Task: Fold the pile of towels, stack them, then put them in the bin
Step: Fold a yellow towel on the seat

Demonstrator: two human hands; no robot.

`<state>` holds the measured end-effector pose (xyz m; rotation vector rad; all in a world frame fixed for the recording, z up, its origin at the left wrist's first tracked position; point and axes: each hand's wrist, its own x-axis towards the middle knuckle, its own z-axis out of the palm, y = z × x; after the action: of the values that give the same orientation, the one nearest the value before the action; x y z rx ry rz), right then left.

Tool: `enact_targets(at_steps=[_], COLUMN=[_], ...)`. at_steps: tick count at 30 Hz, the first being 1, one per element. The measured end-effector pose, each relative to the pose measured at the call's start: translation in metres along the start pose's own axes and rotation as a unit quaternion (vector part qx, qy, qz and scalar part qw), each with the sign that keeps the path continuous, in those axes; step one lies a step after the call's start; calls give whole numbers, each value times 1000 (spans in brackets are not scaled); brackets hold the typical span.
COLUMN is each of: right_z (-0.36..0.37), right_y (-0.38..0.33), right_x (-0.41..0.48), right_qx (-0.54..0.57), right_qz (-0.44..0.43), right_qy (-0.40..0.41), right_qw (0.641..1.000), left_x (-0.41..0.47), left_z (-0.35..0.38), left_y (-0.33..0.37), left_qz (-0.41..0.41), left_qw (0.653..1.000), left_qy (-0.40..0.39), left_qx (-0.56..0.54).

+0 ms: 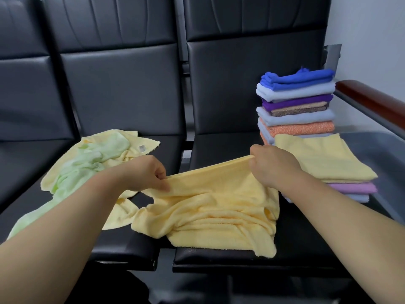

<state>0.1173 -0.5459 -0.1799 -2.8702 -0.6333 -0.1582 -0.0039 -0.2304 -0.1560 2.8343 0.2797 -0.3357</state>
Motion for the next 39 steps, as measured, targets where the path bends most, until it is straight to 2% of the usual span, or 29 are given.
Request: enact_targets(at_steps=[8, 19, 24, 27, 30, 34, 37, 39], right_z=[-3, -10, -10, -11, -9, -9, -11, -13], right_y=[7, 5, 11, 13, 15, 10, 3, -1], right_x=[-2, -6, -7, -6, -4, -2, -1, 2], right_qx=[11, 32, 72, 145, 302, 501, 585, 615], right_qz=[15, 30, 47, 63, 115, 217, 261, 277], right_qy=[1, -14, -30, -23, -17, -53, -77, -80], right_qw=[1000, 999, 996, 987, 946, 836, 764, 734], left_x=[-10, -19, -22, -19, -15, -10, -4, 0], left_z=[-5, -11, -6, -1, 6, 13, 17, 19], left_y=[2, -7, -17, -22, -30, -33, -39, -42], left_qz=[0, -33, -46, -63, -100, -162, -223, -255], left_qw=[999, 998, 993, 985, 969, 953, 917, 884], left_qy=[-18, 13, 71, 129, 161, 170, 171, 175], left_qx=[-33, -59, -86, -100, -157, -190, -282, -351])
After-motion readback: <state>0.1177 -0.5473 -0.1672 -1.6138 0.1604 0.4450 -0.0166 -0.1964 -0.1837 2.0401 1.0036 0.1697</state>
